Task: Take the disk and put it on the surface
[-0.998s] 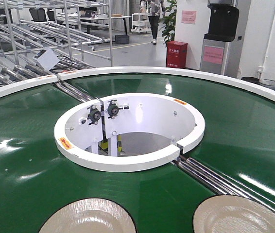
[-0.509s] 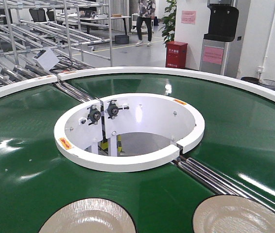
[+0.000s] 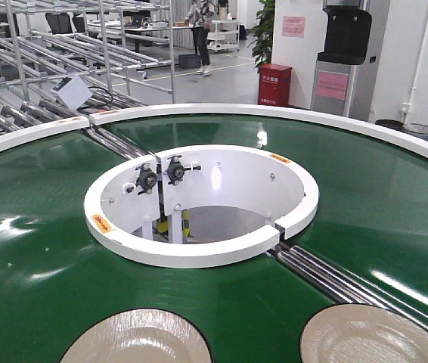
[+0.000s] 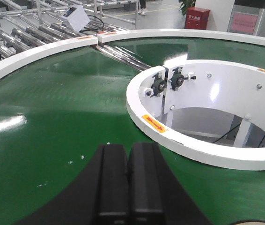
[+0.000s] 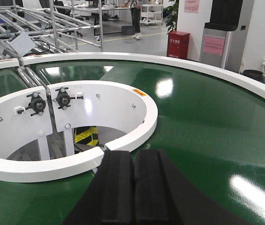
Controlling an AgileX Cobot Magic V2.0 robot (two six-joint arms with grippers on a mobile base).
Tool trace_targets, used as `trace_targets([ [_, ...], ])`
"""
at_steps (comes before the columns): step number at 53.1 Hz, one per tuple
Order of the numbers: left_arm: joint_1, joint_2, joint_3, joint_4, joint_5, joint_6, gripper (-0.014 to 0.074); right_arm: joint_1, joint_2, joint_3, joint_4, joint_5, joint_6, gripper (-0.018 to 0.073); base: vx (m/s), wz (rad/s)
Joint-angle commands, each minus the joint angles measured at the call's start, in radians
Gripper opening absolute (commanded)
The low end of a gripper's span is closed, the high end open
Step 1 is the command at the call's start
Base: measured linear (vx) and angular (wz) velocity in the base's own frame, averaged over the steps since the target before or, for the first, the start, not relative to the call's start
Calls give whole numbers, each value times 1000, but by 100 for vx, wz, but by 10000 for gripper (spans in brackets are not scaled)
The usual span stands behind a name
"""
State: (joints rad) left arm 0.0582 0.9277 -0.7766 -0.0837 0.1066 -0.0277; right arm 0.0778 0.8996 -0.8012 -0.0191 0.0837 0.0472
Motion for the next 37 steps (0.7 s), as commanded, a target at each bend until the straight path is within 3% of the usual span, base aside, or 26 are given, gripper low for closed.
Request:
trace_targets([
  [1,1,-8,-40,3,-81,6,104,1,-7,-36,1,-84,-8,20,0,0],
  [10,-3,-8,-40,2,-57,5,322,1,-7,-36,8,-76,3,168,0,0],
  [17,-43,-8,-40,3,-48,9,531,1,-7,-36,7,-76,8,415,0,0],
  [22,-50,-8,-40,3,-48,16,618,1,-7,-36,7,-77,8,601,0,0],
  [27,-50,-8,-40,3,-49,17,653,1,-7,-36,3,-84,3,730,0,0],
  [33,-50,-8,-40,-41,-26,-30,640,1,-7,-36,0,-84,-1,726,0,0],
  [37,-50,0,-44,-84,71,-55,613,1,-7,-36,0,-84,-1,715,0,0],
])
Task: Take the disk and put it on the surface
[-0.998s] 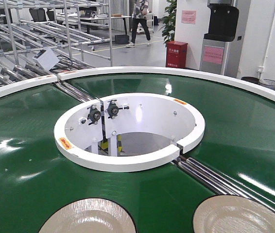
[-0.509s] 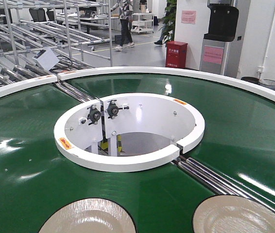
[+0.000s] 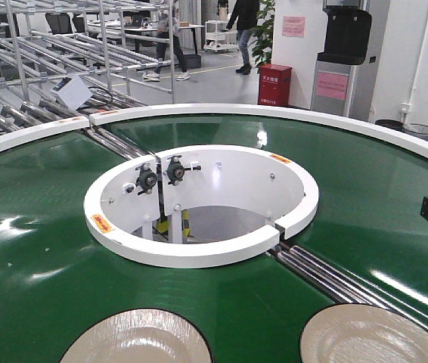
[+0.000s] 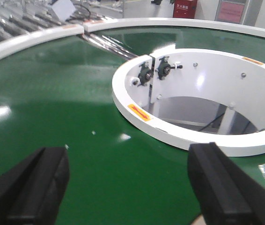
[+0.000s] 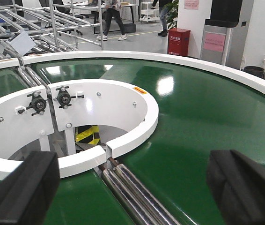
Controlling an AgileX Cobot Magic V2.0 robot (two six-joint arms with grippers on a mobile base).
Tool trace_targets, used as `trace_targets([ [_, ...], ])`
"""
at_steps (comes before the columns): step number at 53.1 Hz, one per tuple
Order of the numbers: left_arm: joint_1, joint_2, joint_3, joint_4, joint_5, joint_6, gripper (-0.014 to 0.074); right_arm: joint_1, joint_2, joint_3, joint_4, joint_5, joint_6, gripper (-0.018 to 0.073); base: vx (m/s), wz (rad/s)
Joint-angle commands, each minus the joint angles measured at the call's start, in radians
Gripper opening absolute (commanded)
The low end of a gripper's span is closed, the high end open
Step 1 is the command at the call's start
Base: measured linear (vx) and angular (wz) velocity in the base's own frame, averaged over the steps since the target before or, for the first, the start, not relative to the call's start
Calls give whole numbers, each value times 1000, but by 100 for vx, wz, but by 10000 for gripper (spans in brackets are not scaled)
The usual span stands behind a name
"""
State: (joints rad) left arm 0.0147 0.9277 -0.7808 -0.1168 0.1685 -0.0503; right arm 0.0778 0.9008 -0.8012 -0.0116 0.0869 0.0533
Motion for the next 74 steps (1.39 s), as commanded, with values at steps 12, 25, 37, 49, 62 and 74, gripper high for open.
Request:
trace_targets([
  [12,-7,214,-39,-242,322,247,524,1,-8,-36,-7,-95,-8,654,0,0],
  [25,30,486,-39,-809,471,807,521,1,-8,-36,-11,-95,-38,587,0,0],
  [37,116,672,-39,-950,588,1005,521,1,-8,-36,-11,-94,-64,577,0,0],
  [49,92,812,-39,-1204,650,1194,519,1,-8,-36,-11,-94,-63,577,0,0],
  [62,33,871,-39,-1475,700,1303,118,1,-8,-36,-11,-94,-63,577,0,0],
  [74,37,834,-40,-1521,713,1303,-10,1,-8,-36,-11,-94,-63,577,0,0],
])
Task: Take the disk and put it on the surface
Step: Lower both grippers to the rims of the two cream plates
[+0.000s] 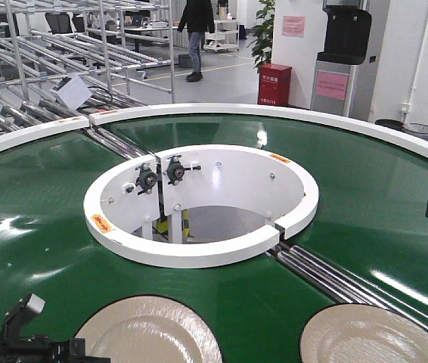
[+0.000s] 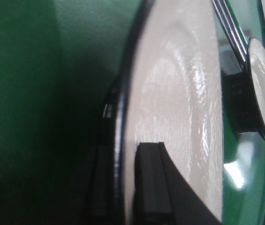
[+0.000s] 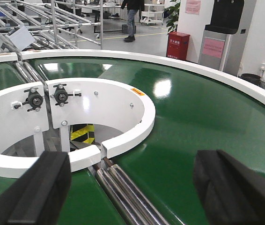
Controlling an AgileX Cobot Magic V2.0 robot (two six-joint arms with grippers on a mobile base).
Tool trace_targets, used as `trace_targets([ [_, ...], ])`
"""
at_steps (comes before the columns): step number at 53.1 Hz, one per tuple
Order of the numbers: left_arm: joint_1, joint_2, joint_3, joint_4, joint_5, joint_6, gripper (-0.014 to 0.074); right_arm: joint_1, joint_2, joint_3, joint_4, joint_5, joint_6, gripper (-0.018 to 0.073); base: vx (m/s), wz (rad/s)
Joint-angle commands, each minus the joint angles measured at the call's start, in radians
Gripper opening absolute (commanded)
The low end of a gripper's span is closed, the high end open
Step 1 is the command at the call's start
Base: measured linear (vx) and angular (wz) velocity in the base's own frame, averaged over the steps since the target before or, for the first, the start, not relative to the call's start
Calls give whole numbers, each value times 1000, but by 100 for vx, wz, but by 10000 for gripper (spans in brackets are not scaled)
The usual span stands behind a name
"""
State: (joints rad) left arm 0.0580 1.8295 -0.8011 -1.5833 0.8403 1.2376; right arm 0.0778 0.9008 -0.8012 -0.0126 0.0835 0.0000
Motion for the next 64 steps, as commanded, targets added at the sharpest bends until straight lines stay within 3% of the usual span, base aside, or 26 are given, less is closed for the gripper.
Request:
trace_targets([
  [1,-6,-80,-22,-54,41,15,-9,1,-8,-36,-10,-90,-10,577,0,0],
  [8,3,-188,-39,-56,41,14,-9,-2,-8,-41,24,16,44,571,0,0],
  [14,23,-280,-56,-48,30,5,-8,-56,43,-113,47,259,119,539,0,0],
  [21,52,-343,-58,-12,20,-22,-8,-145,187,-247,102,528,112,498,0,0],
  [25,56,-356,-58,27,24,-41,-8,-216,282,-317,196,633,21,489,0,0],
  [31,56,-360,-58,38,41,-57,-8,-336,423,-360,448,746,-176,488,0,0],
  [37,56,-360,-58,38,48,-59,-8,-504,569,-364,668,806,-334,488,0,0],
  [40,56,-360,-58,38,48,-66,-8,-591,652,-364,740,836,-404,488,0,0],
  [45,56,-360,-58,38,44,-86,-8,-662,751,-364,795,856,-458,488,0,0],
  [53,56,-360,-58,38,1,-150,-8,-665,862,-364,856,857,-560,488,0,0],
  [64,63,-358,-58,36,-60,-198,-8,-615,971,-364,918,859,-612,488,0,0],
])
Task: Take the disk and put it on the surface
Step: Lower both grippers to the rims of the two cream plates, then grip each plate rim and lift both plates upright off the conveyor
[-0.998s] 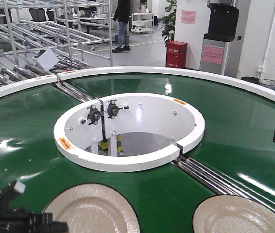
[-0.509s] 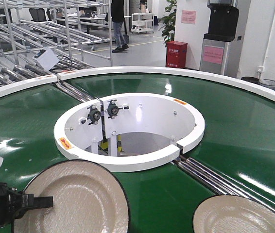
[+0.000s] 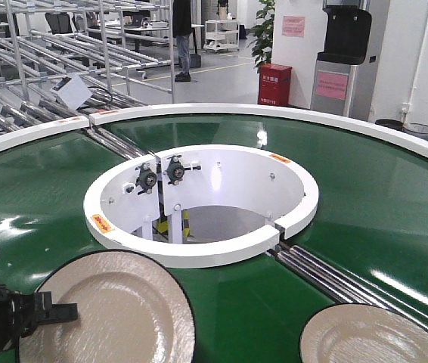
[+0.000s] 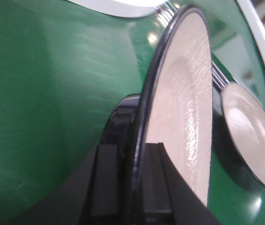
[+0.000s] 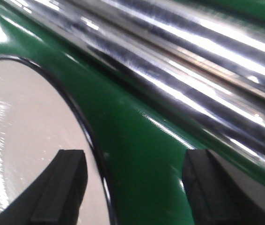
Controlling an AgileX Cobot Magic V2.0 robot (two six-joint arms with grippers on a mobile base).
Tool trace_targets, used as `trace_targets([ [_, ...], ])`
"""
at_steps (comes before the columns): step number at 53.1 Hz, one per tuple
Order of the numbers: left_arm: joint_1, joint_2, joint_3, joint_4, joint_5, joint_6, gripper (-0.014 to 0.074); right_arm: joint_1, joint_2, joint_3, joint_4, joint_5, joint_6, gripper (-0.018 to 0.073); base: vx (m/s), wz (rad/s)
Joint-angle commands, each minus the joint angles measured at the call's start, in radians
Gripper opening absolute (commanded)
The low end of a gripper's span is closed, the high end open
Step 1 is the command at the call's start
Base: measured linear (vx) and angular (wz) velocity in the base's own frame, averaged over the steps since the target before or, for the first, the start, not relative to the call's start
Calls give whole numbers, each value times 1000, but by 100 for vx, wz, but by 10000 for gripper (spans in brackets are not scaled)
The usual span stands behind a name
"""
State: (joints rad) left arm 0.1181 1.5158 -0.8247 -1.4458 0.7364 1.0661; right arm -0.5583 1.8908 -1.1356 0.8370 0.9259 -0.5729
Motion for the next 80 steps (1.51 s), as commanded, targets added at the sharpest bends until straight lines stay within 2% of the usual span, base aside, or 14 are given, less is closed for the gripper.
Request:
trace_targets([
  [1,3,-43,-34,-103,44,-28,-8,32,-14,-30,70,16,-44,487,0,0],
  [9,3,-26,-34,-112,41,-75,-8,111,41,-30,98,15,-90,480,0,0],
  [12,3,-21,-33,-112,41,-77,-8,139,52,-30,136,24,-145,435,0,0],
  [15,3,-19,-33,-117,43,-77,-8,161,53,-28,187,60,-226,311,0,0],
  [18,3,-19,-33,-120,45,-78,-8,165,49,-28,247,88,-238,176,0,0],
  [20,3,-19,-32,-132,50,-79,-8,165,47,-28,283,109,-244,51,0,0],
  [22,3,-19,-31,-145,52,-84,-8,165,39,-28,312,126,-249,-17,0,0],
  [28,3,-19,-31,-153,63,-102,-8,163,7,-28,359,150,-252,-14,0,0],
  [42,3,-52,-31,-187,129,-161,-8,163,-181,-28,411,193,-123,-9,0,0],
  [53,3,-172,-31,-187,140,-283,-8,163,-377,-28,426,218,-23,-9,0,0],
  [61,3,-224,-31,-187,159,-347,-8,163,-472,-28,426,217,-8,-9,0,0],
  [80,3,-263,-31,-184,150,-353,-8,163,-546,-28,427,205,-10,-9,0,0],
])
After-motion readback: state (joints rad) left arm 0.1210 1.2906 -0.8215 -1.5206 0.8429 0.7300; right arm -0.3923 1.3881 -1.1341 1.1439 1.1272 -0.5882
